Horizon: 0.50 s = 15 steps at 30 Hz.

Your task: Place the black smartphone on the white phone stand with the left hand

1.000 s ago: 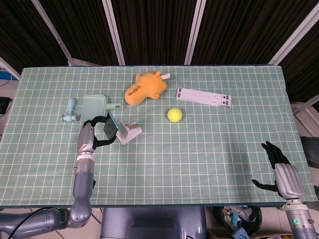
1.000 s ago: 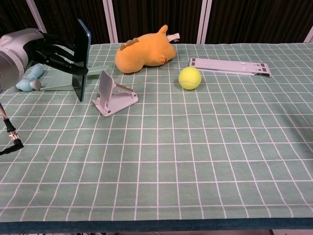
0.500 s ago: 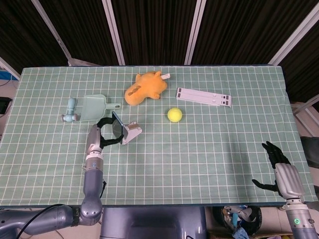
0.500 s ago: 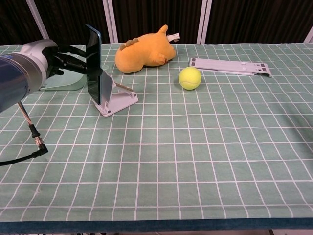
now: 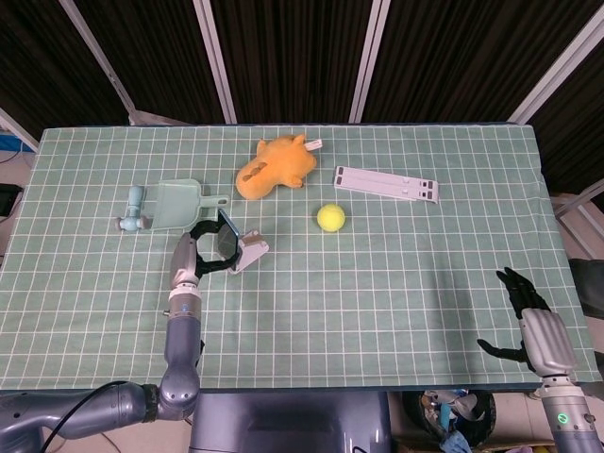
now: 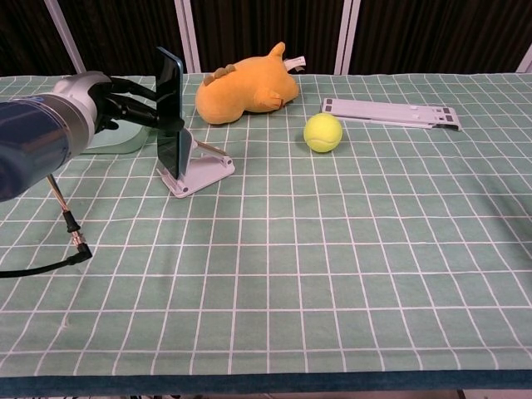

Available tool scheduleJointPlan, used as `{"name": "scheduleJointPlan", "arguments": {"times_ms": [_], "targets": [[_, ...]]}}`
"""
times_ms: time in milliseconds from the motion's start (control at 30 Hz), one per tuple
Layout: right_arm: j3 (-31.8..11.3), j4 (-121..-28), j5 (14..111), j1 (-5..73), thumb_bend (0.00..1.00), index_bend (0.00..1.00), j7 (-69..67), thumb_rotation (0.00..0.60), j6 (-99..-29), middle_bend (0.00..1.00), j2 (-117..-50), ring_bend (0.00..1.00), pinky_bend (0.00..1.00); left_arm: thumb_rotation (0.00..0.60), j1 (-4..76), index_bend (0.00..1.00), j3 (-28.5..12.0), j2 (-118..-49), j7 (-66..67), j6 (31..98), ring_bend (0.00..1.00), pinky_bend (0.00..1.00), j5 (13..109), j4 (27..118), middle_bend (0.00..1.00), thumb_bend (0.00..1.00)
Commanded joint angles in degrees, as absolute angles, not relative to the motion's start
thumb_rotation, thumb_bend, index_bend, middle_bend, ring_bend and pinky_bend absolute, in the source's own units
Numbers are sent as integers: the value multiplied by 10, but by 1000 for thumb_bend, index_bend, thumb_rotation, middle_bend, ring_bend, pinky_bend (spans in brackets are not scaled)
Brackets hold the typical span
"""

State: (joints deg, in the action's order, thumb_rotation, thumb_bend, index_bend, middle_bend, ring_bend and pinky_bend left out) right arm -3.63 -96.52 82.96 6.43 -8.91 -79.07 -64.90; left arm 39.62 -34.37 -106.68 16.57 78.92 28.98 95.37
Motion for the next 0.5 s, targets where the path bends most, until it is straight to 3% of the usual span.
{"name": "scheduleJointPlan", "arguments": {"times_ms": [33,500], "targets": [[-36,-965,830,64,160,0,-89,600,-791,0,-649,0,185,600,397,505,-344,-1066,165,785,145,34,288,951,547,380],[-37,-967,826,65,159,0,-88,600,-789,0,-649,0,185,600,398,505,-336,-1071,156,761,145,34,284,921,547,380]]}}
